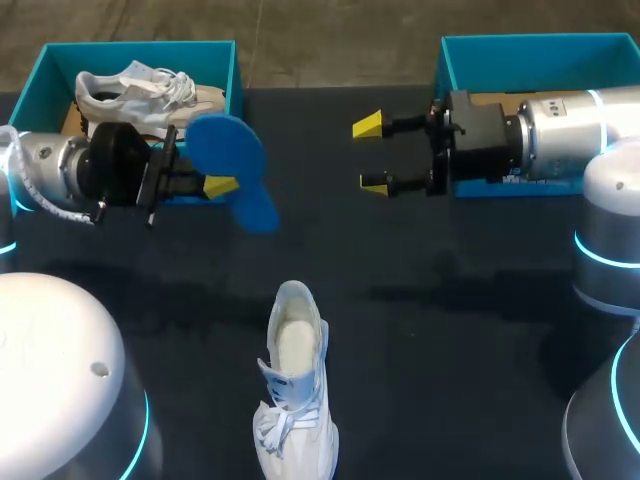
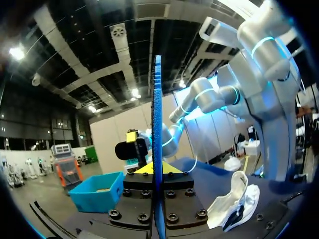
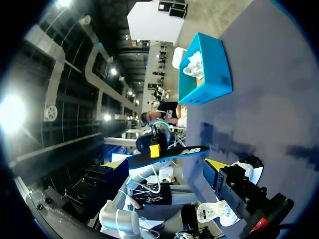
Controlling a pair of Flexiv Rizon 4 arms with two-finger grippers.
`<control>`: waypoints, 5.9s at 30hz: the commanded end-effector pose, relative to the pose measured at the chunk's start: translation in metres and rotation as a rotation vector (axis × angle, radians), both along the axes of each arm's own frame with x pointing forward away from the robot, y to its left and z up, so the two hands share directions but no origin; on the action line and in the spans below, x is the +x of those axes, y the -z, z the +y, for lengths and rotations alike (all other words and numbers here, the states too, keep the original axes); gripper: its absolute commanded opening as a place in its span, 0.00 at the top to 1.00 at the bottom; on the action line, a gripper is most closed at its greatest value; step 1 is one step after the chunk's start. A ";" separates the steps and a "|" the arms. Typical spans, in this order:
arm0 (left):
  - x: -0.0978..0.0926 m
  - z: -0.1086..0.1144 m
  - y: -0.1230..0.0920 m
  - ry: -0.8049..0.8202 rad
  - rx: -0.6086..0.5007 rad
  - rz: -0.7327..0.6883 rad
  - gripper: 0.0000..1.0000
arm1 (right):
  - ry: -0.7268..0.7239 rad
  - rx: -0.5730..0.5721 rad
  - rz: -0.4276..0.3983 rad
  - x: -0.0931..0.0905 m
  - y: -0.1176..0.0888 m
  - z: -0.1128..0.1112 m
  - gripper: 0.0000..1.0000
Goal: Take the shoe out of the shoebox, open the shoe tongue, remove and reinsert the insole, then place the shoe into the shoebox
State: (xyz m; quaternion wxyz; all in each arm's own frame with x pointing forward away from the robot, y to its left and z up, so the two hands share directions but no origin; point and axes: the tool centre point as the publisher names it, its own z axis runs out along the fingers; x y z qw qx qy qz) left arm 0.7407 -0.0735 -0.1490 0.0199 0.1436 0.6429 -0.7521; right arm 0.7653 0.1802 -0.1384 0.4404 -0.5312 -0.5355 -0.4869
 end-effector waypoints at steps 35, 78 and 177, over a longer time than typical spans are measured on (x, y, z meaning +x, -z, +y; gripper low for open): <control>0.002 0.010 0.005 0.087 -0.097 0.800 1.00 | 0.002 0.000 -0.001 0.000 0.001 0.002 0.00; -0.013 -0.037 0.029 0.054 0.044 1.674 1.00 | 0.002 0.000 -0.001 0.000 0.001 0.002 0.00; -0.006 -0.043 0.035 0.015 0.040 1.747 1.00 | 0.028 -1.478 -0.083 -0.082 -0.074 0.120 0.00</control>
